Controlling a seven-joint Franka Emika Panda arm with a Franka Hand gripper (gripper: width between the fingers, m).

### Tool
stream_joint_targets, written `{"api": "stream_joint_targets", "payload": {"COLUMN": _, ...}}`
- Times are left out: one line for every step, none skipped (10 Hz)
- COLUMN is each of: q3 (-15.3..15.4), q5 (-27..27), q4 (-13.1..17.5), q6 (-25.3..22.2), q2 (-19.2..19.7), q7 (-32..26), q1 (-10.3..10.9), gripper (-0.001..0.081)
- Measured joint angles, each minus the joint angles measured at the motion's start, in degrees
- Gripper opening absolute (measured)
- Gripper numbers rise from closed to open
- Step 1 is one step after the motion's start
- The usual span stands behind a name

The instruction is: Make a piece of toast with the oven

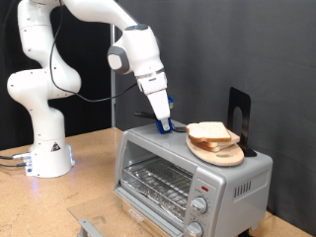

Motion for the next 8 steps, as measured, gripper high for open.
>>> {"api": "stream_joint_targets", "payload": {"q3": 0.1, "q5": 0.0, "q4": 0.0, "q6": -0.1, "q2": 0.2, "q7": 0.0, "q1": 0.0, "gripper": 0.0806}}
{"api": "stream_joint_targets", "payload": {"q3": 0.2, "q5": 0.0, "q4": 0.1, "q6": -0.3, "q2": 0.4, "q7": 0.1, "q1": 0.0, "gripper": 0.0802}}
{"api": "stream_joint_targets", "payload": {"q3": 0.3, "q5": 0.0, "q4": 0.2, "q6": -0.4, "q2": 0.7, "q7": 0.3, "q1": 0.0, "gripper": 0.0626}}
{"api": "stream_joint_targets", "payload": {"q3": 0.4, "q5": -0.1, "q4": 0.2, "q6": -0.5, "q2": 0.8, "q7": 0.5, "q1": 0.0, "gripper": 0.0626}}
{"api": "stream_joint_targets", "payload": {"q3": 0.4, "q5": -0.1, "q4": 0.3, "q6": -0.5, "q2": 0.8, "q7": 0.6, "q1": 0.0, "gripper": 0.0494}}
{"api": "stream_joint_targets", "payload": {"q3": 0.5, "q5": -0.1, "q4": 0.3, "q6": -0.5, "q2": 0.8, "q7": 0.7, "q1": 0.0, "gripper": 0.0494}}
{"api": "stream_joint_targets", "payload": {"q3": 0.5, "q5": -0.1, "q4": 0.3, "q6": -0.6, "q2": 0.8, "q7": 1.0, "q1": 0.0, "gripper": 0.0494}}
{"api": "stream_joint_targets", "payload": {"q3": 0.6, "q5": -0.1, "q4": 0.3, "q6": -0.6, "q2": 0.8, "q7": 1.2, "q1": 0.0, "gripper": 0.0494}}
